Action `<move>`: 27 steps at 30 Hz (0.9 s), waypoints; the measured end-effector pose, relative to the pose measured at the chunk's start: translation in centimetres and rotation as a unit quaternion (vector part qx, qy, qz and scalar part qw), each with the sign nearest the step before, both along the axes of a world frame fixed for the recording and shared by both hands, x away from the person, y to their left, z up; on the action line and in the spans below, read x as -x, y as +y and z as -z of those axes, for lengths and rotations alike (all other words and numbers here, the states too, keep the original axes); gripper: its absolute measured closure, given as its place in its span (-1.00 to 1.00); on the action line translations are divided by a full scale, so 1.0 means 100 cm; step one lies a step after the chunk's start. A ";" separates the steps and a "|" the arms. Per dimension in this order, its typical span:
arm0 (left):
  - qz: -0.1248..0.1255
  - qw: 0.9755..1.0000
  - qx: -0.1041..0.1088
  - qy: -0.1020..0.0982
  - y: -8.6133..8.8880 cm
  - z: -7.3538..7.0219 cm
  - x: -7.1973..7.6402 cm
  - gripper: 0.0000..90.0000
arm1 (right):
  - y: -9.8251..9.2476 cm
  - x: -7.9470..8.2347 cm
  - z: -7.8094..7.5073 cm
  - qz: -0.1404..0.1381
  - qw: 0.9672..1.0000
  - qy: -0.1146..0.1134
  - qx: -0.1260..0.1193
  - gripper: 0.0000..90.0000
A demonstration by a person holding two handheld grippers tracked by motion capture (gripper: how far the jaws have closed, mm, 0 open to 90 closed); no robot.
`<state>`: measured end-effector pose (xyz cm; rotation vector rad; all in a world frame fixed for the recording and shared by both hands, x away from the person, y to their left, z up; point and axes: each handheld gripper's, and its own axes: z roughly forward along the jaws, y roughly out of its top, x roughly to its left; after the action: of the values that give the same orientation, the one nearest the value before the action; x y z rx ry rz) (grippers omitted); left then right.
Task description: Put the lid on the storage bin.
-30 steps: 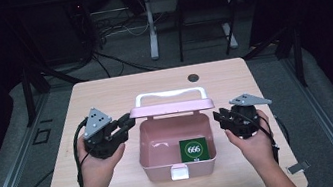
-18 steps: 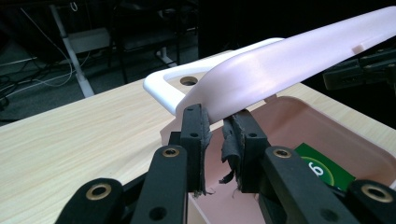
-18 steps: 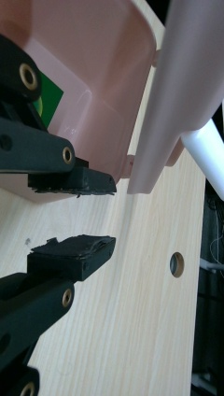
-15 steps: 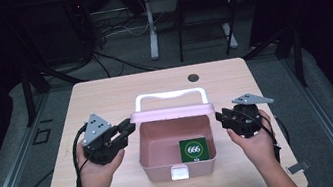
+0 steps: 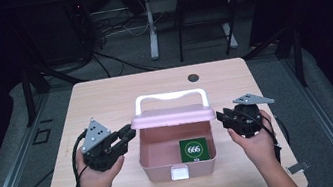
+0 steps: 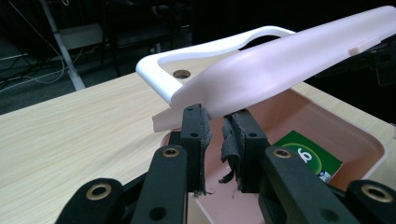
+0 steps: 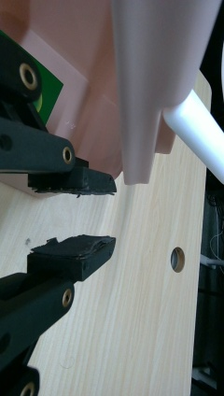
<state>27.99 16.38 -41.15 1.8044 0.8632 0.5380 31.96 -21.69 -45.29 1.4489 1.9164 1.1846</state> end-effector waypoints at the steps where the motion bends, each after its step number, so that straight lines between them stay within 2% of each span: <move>1: 0.000 1.000 -0.001 0.000 0.000 0.001 0.001 0.72 | 0.000 0.000 0.000 0.001 1.000 0.000 -0.001 0.50; 5: 0.002 1.000 0.001 0.001 0.001 0.004 0.004 0.72 | -0.002 0.001 -0.001 0.001 1.000 0.006 0.001 0.50; 11: 0.005 1.000 -0.004 0.004 0.002 0.008 0.009 0.72 | -0.003 0.000 0.001 0.005 1.000 0.000 -0.002 0.50; 13: 0.006 1.000 -0.003 0.004 0.002 0.010 0.010 0.72 | -0.004 0.001 0.000 0.003 1.000 0.013 0.001 0.50; 16: 0.007 1.000 -0.003 0.006 0.003 0.012 0.012 0.72 | -0.004 -0.001 0.002 0.006 1.000 0.001 -0.004 0.50; 26: 0.010 1.000 -0.003 0.012 0.005 0.020 0.019 0.72 | -0.004 -0.002 0.004 0.009 1.000 -0.001 -0.004 0.50; 27: 0.011 1.000 -0.001 0.013 0.005 0.021 0.020 0.72 | -0.005 -0.001 0.003 0.006 1.000 0.010 0.000 0.50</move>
<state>26.03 16.89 -43.29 1.8251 0.8601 0.5030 32.04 -22.23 -45.56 1.4768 1.9182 1.1687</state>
